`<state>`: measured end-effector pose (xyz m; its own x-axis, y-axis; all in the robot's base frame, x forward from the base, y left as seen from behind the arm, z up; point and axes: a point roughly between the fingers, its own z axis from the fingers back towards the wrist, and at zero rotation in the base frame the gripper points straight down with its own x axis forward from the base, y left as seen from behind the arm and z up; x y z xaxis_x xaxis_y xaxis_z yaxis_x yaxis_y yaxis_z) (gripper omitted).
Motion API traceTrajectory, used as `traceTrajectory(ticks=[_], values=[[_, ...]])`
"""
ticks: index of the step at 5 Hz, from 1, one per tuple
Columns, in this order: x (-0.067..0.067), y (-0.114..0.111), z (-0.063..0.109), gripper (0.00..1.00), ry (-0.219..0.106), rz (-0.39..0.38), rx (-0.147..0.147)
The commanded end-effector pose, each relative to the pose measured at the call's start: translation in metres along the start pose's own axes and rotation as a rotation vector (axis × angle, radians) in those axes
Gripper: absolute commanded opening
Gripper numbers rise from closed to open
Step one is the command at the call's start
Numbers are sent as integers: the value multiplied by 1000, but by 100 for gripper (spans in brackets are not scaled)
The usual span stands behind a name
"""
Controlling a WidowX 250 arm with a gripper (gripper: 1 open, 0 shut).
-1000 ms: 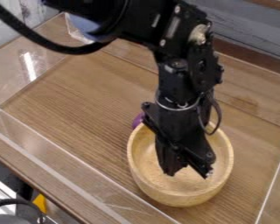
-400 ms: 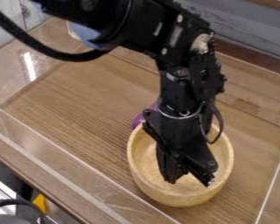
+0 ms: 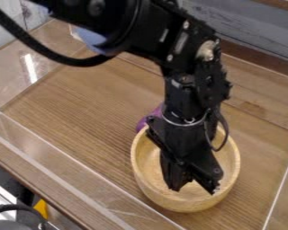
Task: Put the purple eggplant in the brown bowl
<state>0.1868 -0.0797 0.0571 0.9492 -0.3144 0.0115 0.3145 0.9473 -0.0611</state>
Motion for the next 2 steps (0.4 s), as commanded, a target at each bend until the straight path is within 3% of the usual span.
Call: traceTrajectory(ticks=[1,2], values=[[3,-2,1,0,-13,-8,-1],[3,-2,-1,0,-6,-2,-1]])
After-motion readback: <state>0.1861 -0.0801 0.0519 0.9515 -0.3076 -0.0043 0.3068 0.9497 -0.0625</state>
